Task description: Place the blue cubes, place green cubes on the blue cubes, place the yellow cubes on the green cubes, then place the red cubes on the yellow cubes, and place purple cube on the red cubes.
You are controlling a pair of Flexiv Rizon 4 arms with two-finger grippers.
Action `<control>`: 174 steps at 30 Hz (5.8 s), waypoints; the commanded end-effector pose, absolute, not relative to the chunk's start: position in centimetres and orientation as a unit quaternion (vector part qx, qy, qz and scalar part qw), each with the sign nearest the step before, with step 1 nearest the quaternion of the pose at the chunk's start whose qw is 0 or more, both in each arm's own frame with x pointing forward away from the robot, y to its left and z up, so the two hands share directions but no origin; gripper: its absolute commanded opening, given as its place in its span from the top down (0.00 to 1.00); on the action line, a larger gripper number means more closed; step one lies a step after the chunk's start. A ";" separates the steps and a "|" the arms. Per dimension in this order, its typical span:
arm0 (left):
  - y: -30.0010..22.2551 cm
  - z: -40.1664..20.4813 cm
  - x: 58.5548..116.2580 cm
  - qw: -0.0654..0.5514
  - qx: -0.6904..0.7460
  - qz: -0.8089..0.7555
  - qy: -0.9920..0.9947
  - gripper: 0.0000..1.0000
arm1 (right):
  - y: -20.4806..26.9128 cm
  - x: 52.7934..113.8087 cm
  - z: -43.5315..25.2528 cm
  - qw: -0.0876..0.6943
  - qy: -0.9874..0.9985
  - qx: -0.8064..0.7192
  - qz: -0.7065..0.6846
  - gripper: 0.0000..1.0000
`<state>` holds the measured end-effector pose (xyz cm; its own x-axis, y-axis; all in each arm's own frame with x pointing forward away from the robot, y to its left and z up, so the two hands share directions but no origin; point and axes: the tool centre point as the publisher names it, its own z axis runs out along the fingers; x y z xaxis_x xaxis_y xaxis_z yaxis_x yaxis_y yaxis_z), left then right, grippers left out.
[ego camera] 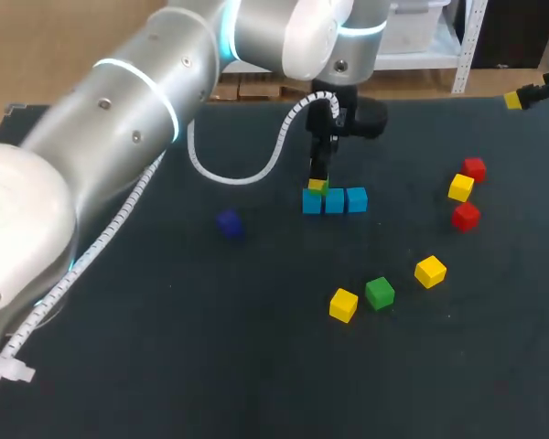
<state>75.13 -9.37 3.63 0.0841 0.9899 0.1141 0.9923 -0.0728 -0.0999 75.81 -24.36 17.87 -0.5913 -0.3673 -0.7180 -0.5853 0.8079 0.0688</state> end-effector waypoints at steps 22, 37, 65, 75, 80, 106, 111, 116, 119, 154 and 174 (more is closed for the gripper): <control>-10.1 2.9 76.4 0.111 -0.729 0.015 -0.675 1.00 | -24.3 75.8 17.9 0.362 0.879 -0.271 0.150 0.00; -10.0 3.0 76.1 0.113 -0.725 0.016 -0.679 1.00 | -24.3 75.8 17.9 0.362 0.879 -0.271 0.150 0.00; -10.0 3.0 74.7 0.114 -0.726 0.021 -0.678 1.00 | -24.3 75.8 17.9 0.362 0.879 -0.271 0.150 0.00; -10.0 3.3 75.2 0.107 -0.722 0.019 -0.683 1.00 | -24.3 75.8 17.9 0.362 0.879 -0.271 0.150 0.00; -10.0 3.4 75.2 0.105 -0.722 0.020 -0.683 1.00 | -24.3 75.8 17.9 0.362 0.879 -0.271 0.150 0.00; -10.1 3.2 75.0 0.110 -0.721 0.020 -0.684 0.00 | -24.3 75.8 17.9 0.362 0.879 -0.271 0.150 0.00; -10.1 3.2 75.0 0.111 -0.721 0.022 -0.684 0.00 | -24.3 75.8 17.9 0.362 0.879 -0.271 0.150 0.00; -10.1 3.2 75.0 0.111 -0.719 0.022 -0.685 0.00 | -24.3 75.8 17.9 0.362 0.879 -0.271 0.150 0.00; -10.0 3.2 75.0 0.111 -0.719 0.021 -0.686 0.38 | -24.3 75.8 17.9 0.362 0.879 -0.271 0.150 0.00; -9.9 3.3 75.2 0.109 -0.723 0.017 -0.682 0.00 | -24.3 75.8 17.9 0.362 0.879 -0.271 0.150 0.00; -6.3 7.3 72.5 0.069 -0.713 0.025 -0.697 0.00 | -24.3 75.8 17.9 0.362 0.879 -0.271 0.150 0.00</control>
<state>73.87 -7.65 6.56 0.0287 0.9961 0.0839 0.9852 -0.0140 -0.1710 75.81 -24.36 17.87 -0.5913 -0.3673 -0.7180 -0.5853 0.8079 0.0688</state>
